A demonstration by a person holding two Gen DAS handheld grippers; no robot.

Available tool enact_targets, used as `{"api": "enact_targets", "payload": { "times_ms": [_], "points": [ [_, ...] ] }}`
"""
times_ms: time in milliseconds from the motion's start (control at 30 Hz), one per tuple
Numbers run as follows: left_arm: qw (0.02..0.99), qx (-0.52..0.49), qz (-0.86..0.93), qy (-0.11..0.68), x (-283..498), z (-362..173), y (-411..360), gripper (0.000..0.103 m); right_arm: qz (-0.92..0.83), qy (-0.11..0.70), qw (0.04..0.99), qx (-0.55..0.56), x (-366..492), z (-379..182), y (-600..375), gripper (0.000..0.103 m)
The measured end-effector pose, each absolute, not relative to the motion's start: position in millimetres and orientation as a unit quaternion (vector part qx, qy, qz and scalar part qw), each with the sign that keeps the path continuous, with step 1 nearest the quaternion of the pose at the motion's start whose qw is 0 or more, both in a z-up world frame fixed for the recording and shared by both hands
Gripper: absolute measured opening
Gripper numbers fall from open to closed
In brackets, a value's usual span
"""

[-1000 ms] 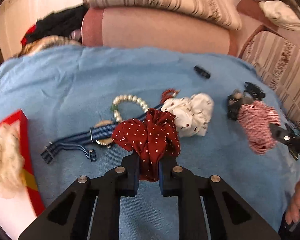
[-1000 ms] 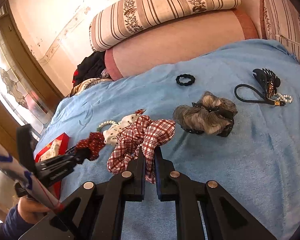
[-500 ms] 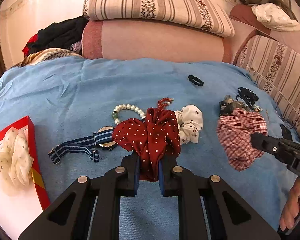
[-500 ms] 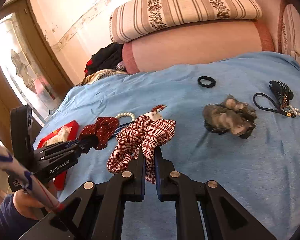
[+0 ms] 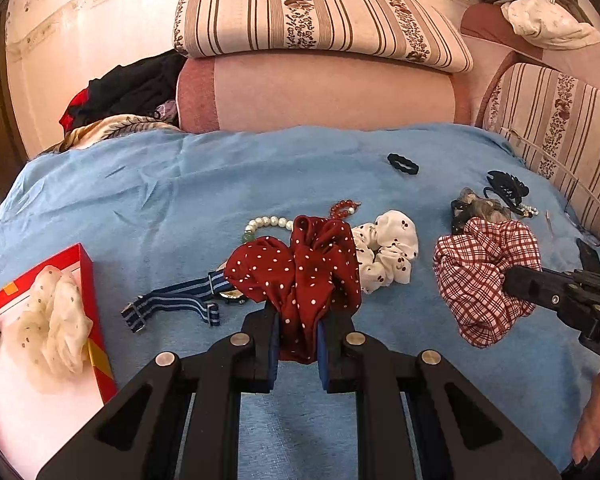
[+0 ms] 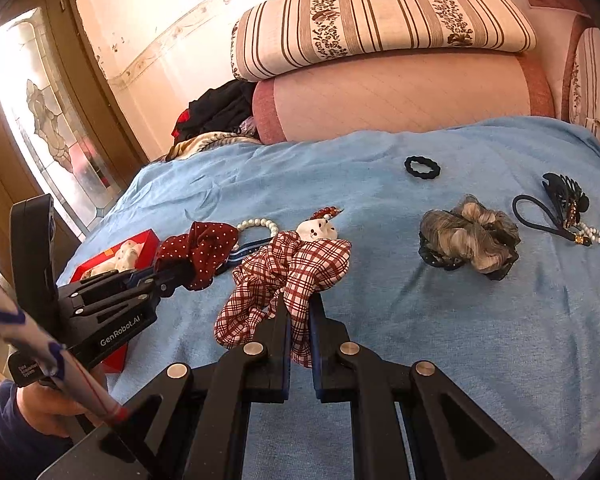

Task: Organize jewelry
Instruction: 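Carry both held scrunchies over the tray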

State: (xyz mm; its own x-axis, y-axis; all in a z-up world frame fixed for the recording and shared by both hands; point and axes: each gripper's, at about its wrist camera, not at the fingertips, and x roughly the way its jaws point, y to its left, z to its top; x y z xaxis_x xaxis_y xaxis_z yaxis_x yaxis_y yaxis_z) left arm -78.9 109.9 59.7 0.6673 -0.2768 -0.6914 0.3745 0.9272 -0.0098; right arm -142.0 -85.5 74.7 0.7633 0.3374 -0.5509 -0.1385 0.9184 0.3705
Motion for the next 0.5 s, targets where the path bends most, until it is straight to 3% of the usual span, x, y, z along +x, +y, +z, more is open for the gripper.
{"api": "enact_targets", "payload": {
  "times_ms": [500],
  "points": [
    [0.918,0.068,-0.165,0.353,-82.4,69.7,119.3,0.015,0.136,0.319,0.926,0.151,-142.7,73.4,-78.4,0.009]
  ]
}}
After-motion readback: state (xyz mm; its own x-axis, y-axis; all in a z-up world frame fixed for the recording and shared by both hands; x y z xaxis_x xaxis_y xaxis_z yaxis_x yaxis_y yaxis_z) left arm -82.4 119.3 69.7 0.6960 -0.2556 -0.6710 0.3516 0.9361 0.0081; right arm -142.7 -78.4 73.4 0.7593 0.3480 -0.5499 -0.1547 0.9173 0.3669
